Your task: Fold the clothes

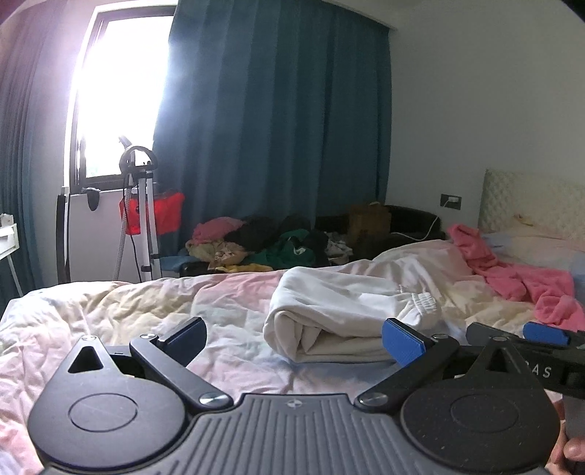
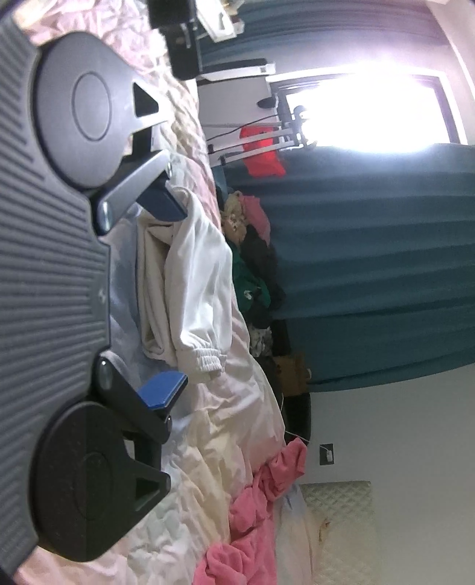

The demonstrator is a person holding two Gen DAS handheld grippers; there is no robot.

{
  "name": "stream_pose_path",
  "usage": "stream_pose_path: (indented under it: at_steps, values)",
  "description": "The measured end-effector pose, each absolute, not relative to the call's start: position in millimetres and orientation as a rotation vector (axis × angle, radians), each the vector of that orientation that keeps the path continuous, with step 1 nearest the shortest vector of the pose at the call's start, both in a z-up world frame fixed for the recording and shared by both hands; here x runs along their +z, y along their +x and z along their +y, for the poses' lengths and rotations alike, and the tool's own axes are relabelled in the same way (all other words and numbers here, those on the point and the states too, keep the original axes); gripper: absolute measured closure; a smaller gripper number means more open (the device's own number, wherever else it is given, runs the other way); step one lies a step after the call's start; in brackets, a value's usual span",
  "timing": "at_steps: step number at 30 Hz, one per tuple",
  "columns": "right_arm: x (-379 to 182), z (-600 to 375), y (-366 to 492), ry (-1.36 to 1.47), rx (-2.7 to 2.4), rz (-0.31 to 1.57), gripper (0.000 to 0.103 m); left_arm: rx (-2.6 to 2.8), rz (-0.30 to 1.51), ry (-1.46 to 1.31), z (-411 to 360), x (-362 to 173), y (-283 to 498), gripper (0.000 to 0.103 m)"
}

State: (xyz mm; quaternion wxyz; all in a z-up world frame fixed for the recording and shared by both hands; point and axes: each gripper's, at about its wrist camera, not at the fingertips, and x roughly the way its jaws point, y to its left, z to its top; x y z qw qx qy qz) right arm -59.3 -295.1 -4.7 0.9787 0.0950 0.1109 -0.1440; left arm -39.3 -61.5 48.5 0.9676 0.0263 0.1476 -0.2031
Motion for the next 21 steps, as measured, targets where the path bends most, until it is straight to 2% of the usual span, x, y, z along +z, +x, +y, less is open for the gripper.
stream_pose_path:
  at_steps: [21]
  values:
    - [-5.8, -294.7, -59.0, 0.222, -0.277, 0.268, 0.013, -0.417, 0.317, 0.036, -62.4, 45.1, -36.9, 0.0]
